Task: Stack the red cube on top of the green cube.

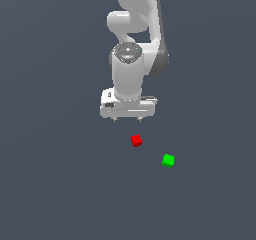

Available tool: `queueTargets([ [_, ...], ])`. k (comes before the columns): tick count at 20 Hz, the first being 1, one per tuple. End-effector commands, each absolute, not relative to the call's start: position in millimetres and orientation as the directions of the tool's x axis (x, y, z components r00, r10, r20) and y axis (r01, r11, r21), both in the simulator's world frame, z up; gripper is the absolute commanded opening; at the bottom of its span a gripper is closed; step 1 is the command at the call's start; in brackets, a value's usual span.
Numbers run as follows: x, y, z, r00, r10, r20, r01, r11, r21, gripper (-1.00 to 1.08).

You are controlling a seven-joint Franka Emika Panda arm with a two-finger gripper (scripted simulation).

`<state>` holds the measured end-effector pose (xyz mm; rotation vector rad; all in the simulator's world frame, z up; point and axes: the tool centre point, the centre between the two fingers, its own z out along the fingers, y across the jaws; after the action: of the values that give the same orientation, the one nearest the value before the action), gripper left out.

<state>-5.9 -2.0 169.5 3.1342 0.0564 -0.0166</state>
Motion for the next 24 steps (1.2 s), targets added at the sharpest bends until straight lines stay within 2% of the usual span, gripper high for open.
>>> queueTargets([
  [1, -5.9, -2.1, 169.5, 0.999, 0.036, -0.011, 0.036, -0.999, 0.007, 1.0],
  [8, -2.2, 3.7, 155.1, 0.997, 0.074, -0.009, 0.074, -0.997, 0.005, 1.0],
  [24, 16.4, 39.6, 73.4, 0.957, 0.289, 0.0, 0.289, -0.957, -0.001, 1.0],
])
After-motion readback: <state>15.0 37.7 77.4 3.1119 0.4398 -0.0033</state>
